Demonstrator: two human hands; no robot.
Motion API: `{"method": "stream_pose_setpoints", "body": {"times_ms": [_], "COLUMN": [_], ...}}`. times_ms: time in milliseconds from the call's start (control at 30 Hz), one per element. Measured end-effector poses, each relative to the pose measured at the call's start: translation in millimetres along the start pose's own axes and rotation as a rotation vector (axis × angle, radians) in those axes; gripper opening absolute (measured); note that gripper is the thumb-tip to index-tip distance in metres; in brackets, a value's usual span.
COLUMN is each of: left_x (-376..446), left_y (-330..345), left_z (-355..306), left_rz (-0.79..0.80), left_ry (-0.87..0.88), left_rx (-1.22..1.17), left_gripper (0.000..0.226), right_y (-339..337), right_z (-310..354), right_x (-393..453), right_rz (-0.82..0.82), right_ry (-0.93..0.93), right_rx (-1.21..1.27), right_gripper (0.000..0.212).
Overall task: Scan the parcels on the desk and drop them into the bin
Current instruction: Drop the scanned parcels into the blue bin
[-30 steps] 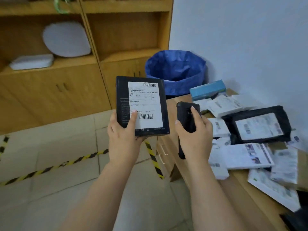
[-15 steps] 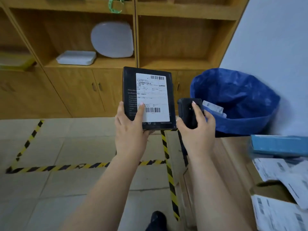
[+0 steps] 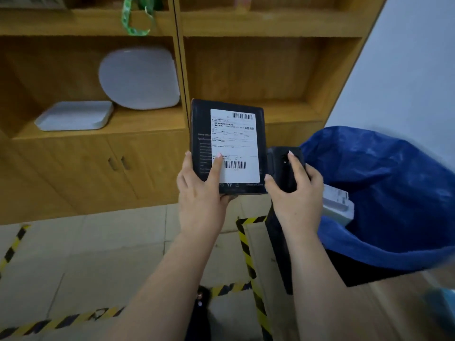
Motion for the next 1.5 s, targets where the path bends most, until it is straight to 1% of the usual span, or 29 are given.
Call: {"method": "stream_pose_setpoints", "body": {"times_ms": [133, 233, 333, 433, 567, 700, 900, 1033, 1167, 1367, 1500], "left_x": [83.3, 129.5, 159.8, 167.2, 166.2, 155.8, 130.5, 112.7, 95.3, 78.5, 76.3], "left_y": [25.0, 40.5, 63.2, 89.9, 126.6, 159.4, 221.3, 265.8, 313.2, 382.3, 422.0], "left_z": [-14.5, -37.5, -69.4, -102.4, -154.6, -219.0, -306.9, -332.2, -338.2, -328.6, -321.1], "left_rz": [0.019, 0.078, 0.161, 0.237, 0.348, 0.437, 0.57, 0.652, 0.742, 0.877, 0.953], "left_ry": [0.158, 0.305, 0.422, 0.52, 0.636, 0.746, 0.888, 0.864, 0.845, 0.881, 0.852], "left_rx": [-0.013, -0.036, -0.062, -0.12, -0.133, -0.193, -0.156, -0.156, -0.122, -0.035, -0.04], "left_gripper": [0.088, 0.089, 0.09, 0.088, 0.088, 0.09, 0.09, 0.089, 0.088, 0.089, 0.089], "right_y": [26.9, 33.3, 24.7, 2.9, -36.8, -77.5, -139.7, -161.4, -160.6, -127.9, -99.3], "right_z": [-5.4, -7.8, -19.1, -41.9, -75.7, -113.6, -180.7, -224.4, -271.8, -343.4, -379.8], "right_x": [55.5, 77.7, 90.6, 94.2, 98.5, 105.5, 119.6, 127.2, 129.4, 121.7, 115.9], "right_rz": [-0.138, -0.257, -0.395, -0.501, -0.65, -0.771, -0.931, -0.968, -0.962, -0.839, -0.781], "right_ry": [0.089, 0.169, 0.249, 0.336, 0.436, 0.488, 0.59, 0.665, 0.772, 0.984, 1.075], "right_rx": [0.014, 0.007, -0.028, -0.054, -0.055, -0.071, -0.078, -0.078, -0.082, -0.091, -0.065], "right_gripper": [0.066, 0.066, 0.064, 0.064, 0.063, 0.064, 0.065, 0.064, 0.064, 0.064, 0.065]}}
Point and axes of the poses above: each hand's wrist, its own x-axis towards the middle knuckle, its own y-axis out of the palm, z = x × y, the point moved 7 cm from there along x, towards the middle knuckle, and after that the axes turned 7 degrees about x, right-handed, at the moved point
